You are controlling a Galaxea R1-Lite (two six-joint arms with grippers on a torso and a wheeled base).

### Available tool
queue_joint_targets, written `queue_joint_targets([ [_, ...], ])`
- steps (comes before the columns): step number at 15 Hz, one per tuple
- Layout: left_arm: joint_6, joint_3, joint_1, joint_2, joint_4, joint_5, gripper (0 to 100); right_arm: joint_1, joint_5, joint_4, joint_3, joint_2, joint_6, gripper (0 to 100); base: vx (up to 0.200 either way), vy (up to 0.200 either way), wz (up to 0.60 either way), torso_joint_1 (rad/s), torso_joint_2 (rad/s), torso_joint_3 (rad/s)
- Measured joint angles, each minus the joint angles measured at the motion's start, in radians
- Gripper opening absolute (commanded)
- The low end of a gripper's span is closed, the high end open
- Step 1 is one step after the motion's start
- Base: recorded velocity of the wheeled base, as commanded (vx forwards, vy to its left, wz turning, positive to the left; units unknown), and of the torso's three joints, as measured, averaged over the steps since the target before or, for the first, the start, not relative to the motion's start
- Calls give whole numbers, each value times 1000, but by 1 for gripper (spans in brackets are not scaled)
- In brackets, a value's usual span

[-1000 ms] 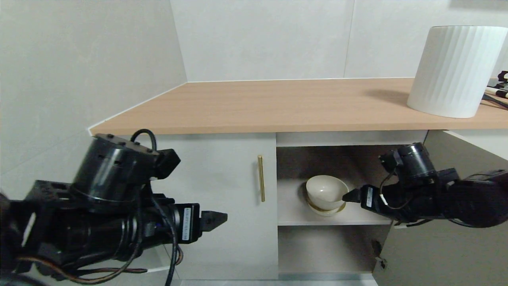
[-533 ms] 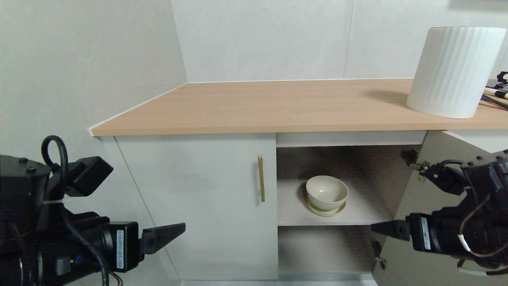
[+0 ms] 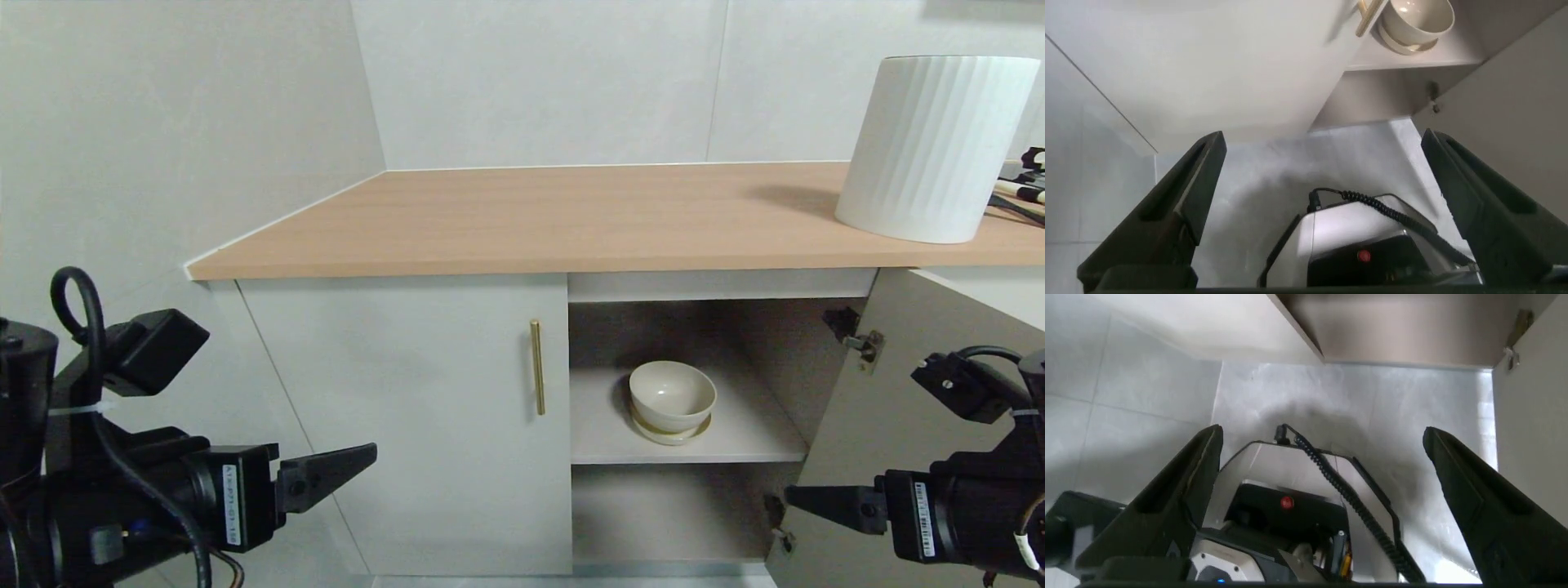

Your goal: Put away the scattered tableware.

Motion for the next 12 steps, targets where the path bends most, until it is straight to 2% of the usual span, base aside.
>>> queue_joint_targets([
  [12, -1, 2, 0, 12, 0, -5, 100, 4, -1, 1, 14, -23, -22, 100, -200, 0, 0, 5, 3, 2],
])
